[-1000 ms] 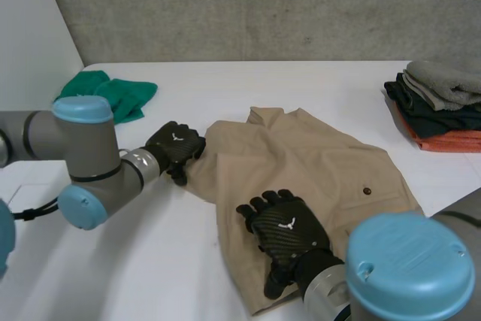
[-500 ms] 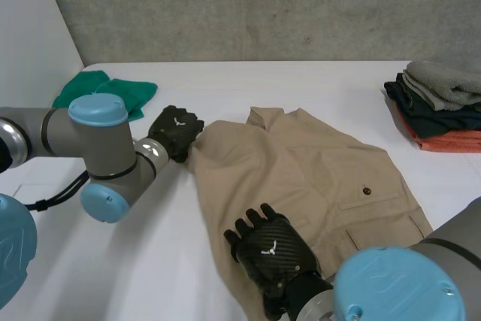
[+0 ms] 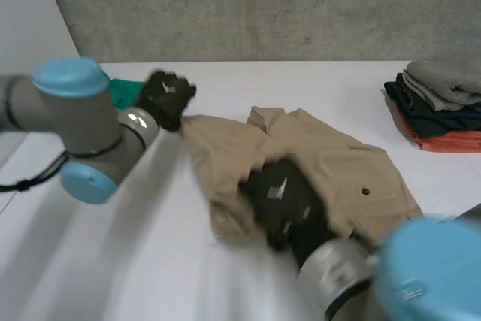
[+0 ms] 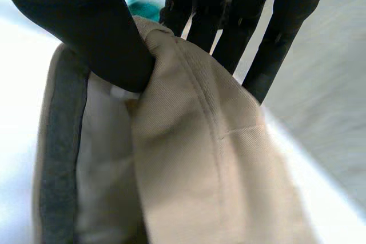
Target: Fold the laundry.
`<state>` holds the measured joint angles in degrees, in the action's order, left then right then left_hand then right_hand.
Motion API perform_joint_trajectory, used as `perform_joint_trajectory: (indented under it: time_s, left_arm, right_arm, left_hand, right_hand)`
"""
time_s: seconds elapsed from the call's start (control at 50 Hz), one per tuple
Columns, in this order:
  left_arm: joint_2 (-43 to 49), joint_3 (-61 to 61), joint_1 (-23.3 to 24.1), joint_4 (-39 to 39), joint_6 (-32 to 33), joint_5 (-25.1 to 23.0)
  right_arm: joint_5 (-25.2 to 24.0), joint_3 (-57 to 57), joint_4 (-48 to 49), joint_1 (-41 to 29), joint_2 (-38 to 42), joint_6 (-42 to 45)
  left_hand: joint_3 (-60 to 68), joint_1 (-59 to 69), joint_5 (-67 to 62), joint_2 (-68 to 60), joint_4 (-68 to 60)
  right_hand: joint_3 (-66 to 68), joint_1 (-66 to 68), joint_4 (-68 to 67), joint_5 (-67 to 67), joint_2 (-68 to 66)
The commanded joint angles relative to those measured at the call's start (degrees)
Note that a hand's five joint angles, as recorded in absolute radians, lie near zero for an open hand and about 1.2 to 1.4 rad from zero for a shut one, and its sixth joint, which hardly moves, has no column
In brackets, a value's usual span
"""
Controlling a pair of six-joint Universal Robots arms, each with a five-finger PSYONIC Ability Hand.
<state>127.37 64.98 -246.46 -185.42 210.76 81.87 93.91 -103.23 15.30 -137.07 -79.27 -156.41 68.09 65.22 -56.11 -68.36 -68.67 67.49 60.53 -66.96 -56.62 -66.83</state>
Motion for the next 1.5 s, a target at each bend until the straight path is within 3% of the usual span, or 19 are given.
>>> perform_joint_trajectory:
  time_s: [0.02, 0.16, 0.32, 0.64, 0.82, 0.92, 1.08, 1.2, 1.22, 1.24, 1.26, 1.28, 1.3, 1.42, 1.5]
  left_arm:
    - [-15.6, 0.8, -0.2, 4.1, -6.6, 0.7]
    - [-30.2, -0.6, -0.1, 4.0, -10.0, 1.1]
    - [-41.6, -6.5, -0.3, 2.3, -15.5, 4.7]
    - [-43.6, -6.1, -0.2, 1.4, -16.0, 4.9]
    - [-27.0, -6.6, -0.4, -1.7, -14.3, 4.4]
    - [-13.7, -10.0, -0.3, -4.8, -9.1, 3.6]
    - [8.7, -22.5, -0.3, -13.0, -1.1, 3.3]
    - [16.5, -32.2, -0.9, -16.9, -1.3, 6.0]
    - [17.1, -32.9, -0.9, -17.4, -1.5, 6.3]
    - [17.6, -33.4, -0.7, -18.8, -2.1, 6.3]
    - [17.7, -33.3, -0.3, -19.6, -2.6, 6.3]
    - [17.7, -32.9, -0.2, -20.4, -3.2, 6.4]
    - [17.6, -32.5, 0.1, -21.1, -3.5, 6.3]
    - [14.2, -25.0, 1.7, -23.3, -4.2, 6.6]
    - [7.7, -15.4, 3.0, -22.3, -3.9, 6.9]
  right_arm:
    - [-1.1, 11.6, -9.3, 13.4, -10.9, 3.3]
    - [-3.5, 30.5, -19.3, 20.3, -12.2, -1.2]
    - [-4.5, 43.5, -20.3, 24.8, -15.6, -4.2]
    - [-6.4, 42.2, -22.7, 25.3, -14.4, -12.2]
    - [-7.2, 42.7, -22.2, 30.5, 1.1, -16.8]
    - [-6.5, 44.3, -18.8, 30.7, 11.4, -17.1]
    - [-2.7, 49.0, -2.8, 30.0, 31.2, -16.7]
    - [2.3, 51.5, 10.8, 30.1, 39.3, -14.5]
    - [2.3, 51.9, 11.8, 30.1, 40.0, -14.2]
    - [1.6, 52.5, 11.9, 30.0, 40.8, -13.7]
    - [1.2, 52.7, 11.8, 30.0, 41.0, -13.7]
    - [0.8, 52.9, 11.6, 30.0, 41.0, -13.5]
    - [0.5, 52.9, 11.3, 30.0, 40.9, -13.5]
    - [-2.4, 51.7, 2.3, 30.5, 35.9, -12.3]
    - [-7.3, 47.5, -6.7, 30.7, 29.6, -8.7]
  left_hand:
    - [11.9, 14.8, -13.9, -11.6, -11.3]
    - [11.9, 14.8, -13.9, -11.6, -11.3]
    - [11.9, 14.8, -13.9, -11.6, -11.3]
    - [11.9, 14.8, -13.9, -11.6, -11.3]
    - [11.9, 14.8, -13.9, -11.6, -11.3]
    - [11.9, 14.8, -13.9, -11.6, -11.3]
    - [11.9, 14.8, -13.9, -11.6, -11.3]
    - [11.9, 14.8, -13.9, -11.6, -11.3]
    - [11.9, 14.8, -13.9, -11.6, -11.3]
    - [-6.6, -3.7, 4.6, 6.8, 7.1]
    - [-38.2, -35.3, 36.2, 38.5, 38.8]
    - [-58.1, -55.2, 56.1, 58.4, 58.7]
    - [-52.4, -49.6, 50.5, 52.7, 53.0]
    - [-58.1, -55.2, 56.1, 58.4, 58.7]
    - [-58.1, -55.2, 56.1, 58.4, 58.7]
  right_hand:
    - [12.5, 19.5, -13.0, -13.4, -13.2]
    - [12.5, 19.5, -13.0, -13.4, -13.2]
    - [12.5, 19.5, -13.0, -13.4, -13.2]
    - [12.5, 19.5, -13.0, -13.4, -13.2]
    - [12.5, 19.5, -13.0, -13.4, -13.2]
    - [12.5, 19.5, -13.0, -13.4, -13.2]
    - [12.5, 19.5, -13.0, -13.4, -13.2]
    - [12.5, 19.5, -13.0, -13.4, -13.2]
    - [4.1, 11.0, -4.6, -4.9, -4.7]
    - [-39.0, -32.0, 38.4, 38.1, 38.3]
    - [-57.5, -50.5, 57.0, 56.6, 56.8]
    - [-57.5, -50.5, 57.0, 56.6, 56.8]
    - [-57.5, -50.5, 57.0, 56.6, 56.8]
    - [-57.5, -50.5, 57.0, 56.6, 56.8]
    - [-57.5, -50.5, 57.0, 56.6, 56.8]
